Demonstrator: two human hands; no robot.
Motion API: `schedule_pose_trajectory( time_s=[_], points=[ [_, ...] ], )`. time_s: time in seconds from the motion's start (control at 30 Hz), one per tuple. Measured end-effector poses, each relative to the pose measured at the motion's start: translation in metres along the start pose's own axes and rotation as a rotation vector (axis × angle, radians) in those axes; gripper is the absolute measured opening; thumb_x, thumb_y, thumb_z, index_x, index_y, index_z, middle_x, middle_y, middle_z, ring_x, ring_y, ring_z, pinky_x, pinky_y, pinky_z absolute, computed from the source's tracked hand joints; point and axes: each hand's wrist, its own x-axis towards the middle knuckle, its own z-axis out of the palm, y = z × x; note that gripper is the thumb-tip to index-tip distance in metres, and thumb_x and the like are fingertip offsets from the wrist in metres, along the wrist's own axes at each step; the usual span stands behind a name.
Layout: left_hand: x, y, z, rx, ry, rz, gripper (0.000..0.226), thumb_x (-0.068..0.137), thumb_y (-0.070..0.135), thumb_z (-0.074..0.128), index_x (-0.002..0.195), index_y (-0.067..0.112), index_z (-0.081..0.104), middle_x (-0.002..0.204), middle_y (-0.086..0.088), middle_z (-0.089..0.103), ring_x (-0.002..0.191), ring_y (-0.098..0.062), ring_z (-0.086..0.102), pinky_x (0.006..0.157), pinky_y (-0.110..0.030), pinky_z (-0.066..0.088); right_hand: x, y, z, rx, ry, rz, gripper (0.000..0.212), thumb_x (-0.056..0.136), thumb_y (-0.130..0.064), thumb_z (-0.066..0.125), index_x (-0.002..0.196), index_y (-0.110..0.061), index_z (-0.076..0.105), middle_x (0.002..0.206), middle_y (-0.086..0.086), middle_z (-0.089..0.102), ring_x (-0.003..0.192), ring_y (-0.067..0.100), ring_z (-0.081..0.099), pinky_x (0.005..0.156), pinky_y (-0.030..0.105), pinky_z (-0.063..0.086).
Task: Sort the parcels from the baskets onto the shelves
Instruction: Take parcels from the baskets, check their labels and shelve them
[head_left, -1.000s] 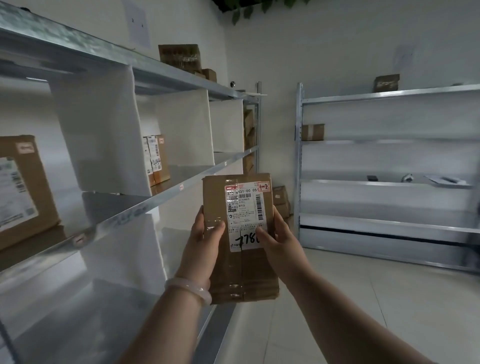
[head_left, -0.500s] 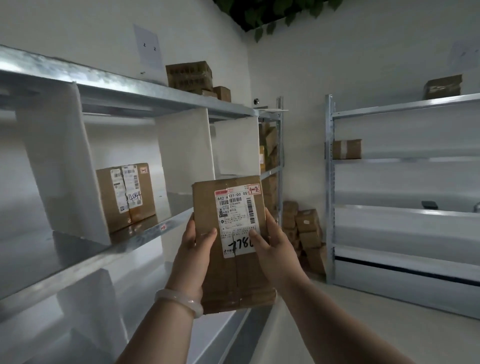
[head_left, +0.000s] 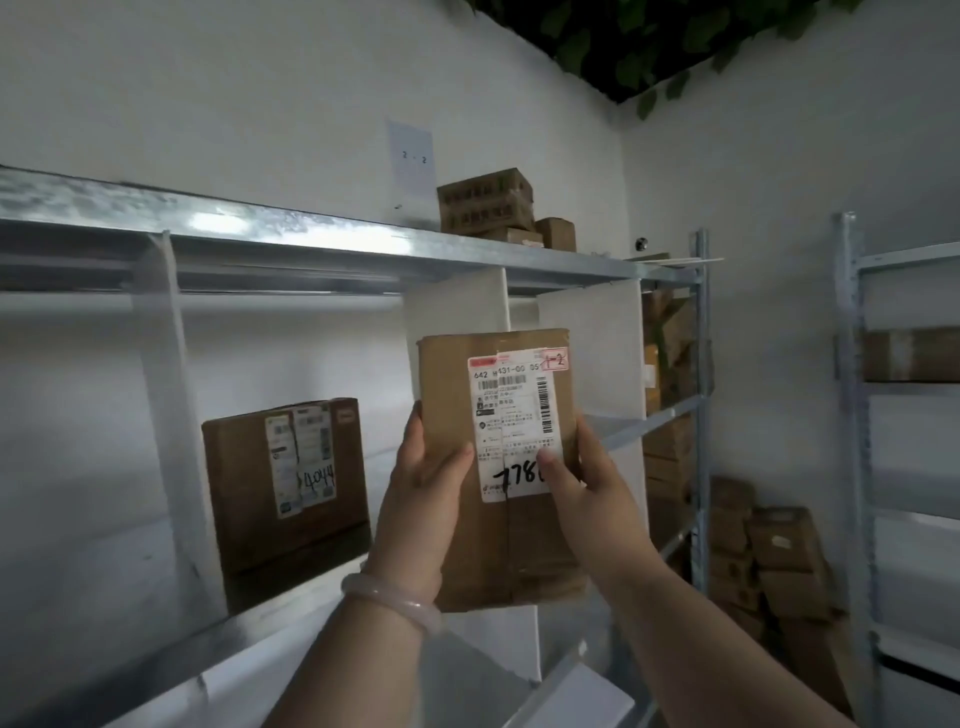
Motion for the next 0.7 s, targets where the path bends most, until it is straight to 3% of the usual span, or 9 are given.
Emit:
schedule_pose_trajectory(
  time_s=[0.03,0.13,0.17,0.33,0.43,0.6,0.7],
  points=[
    [0.010,-0.001,0.000,0.009,-0.002,0.016,0.061,0.082,0.054,0.056,0.139,0.057,0.034,0.127,0.021,0.063,0.123,-0.014,0.056,0.105,-0.051,0.044,0.010,0.004,0.004,0.010,-0.005,0.003,0.045,0.097,-0.040,0.050,0.140,-0.047,0.038,0.123,-0.020,0.059,0.108,-0.002,0.056,0.078,0.017,0.047],
    [0.035,-0.008,-0.002,0.024,0.014,0.017,0.061,0.084,0.051,0.057,0.140,0.056,0.034,0.129,0.022,0.061,0.125,-0.012,0.054,0.108,-0.049,0.041,0.038,0.016,0.016,0.033,-0.026,0.026,0.044,0.098,-0.038,0.051,0.138,-0.050,0.039,0.123,-0.019,0.062,0.114,0.009,0.058,0.095,0.037,0.050],
    [0.044,-0.011,-0.003,0.029,0.026,0.016,0.063,0.081,0.052,0.057,0.140,0.056,0.035,0.129,0.022,0.061,0.125,-0.012,0.055,0.109,-0.049,0.041,0.048,0.021,0.020,0.035,-0.034,0.026,0.044,0.097,-0.037,0.051,0.137,-0.051,0.040,0.122,-0.021,0.062,0.113,0.008,0.059,0.098,0.038,0.049],
    [0.080,-0.026,-0.012,0.079,0.128,0.043,0.074,0.073,0.058,0.059,0.142,0.055,0.031,0.134,0.020,0.058,0.126,-0.011,0.053,0.109,-0.047,0.041,0.092,0.035,0.040,0.099,-0.127,0.008,0.042,0.098,-0.031,0.051,0.136,-0.048,0.044,0.118,-0.024,0.063,0.106,-0.003,0.059,0.080,0.016,0.044],
    [0.093,-0.039,-0.013,0.115,0.189,0.053,0.066,0.088,0.045,0.060,0.145,0.053,0.027,0.136,0.020,0.054,0.126,-0.007,0.050,0.110,-0.040,0.040,0.115,0.050,0.055,0.119,-0.185,0.030,0.039,0.097,-0.033,0.053,0.134,-0.043,0.047,0.119,-0.020,0.064,0.105,0.003,0.062,0.082,0.020,0.047],
    [0.117,-0.063,-0.007,0.202,0.248,0.037,0.067,0.094,0.038,0.059,0.147,0.052,0.020,0.139,0.020,0.047,0.123,-0.002,0.047,0.098,-0.025,0.038,0.147,0.077,0.069,0.176,-0.249,0.064,0.025,0.096,-0.029,0.055,0.119,-0.041,0.055,0.110,-0.020,0.066,0.098,-0.002,0.062,0.090,0.027,0.049],
    [0.130,-0.071,-0.002,0.227,0.300,0.042,0.063,0.095,0.032,0.058,0.145,0.052,0.025,0.134,0.022,0.054,0.117,0.003,0.050,0.093,-0.020,0.039,0.167,0.092,0.075,0.150,-0.315,0.065,0.032,0.096,-0.035,0.053,0.126,-0.046,0.050,0.111,-0.025,0.064,0.102,0.000,0.062,0.096,0.033,0.048]
  ],
)
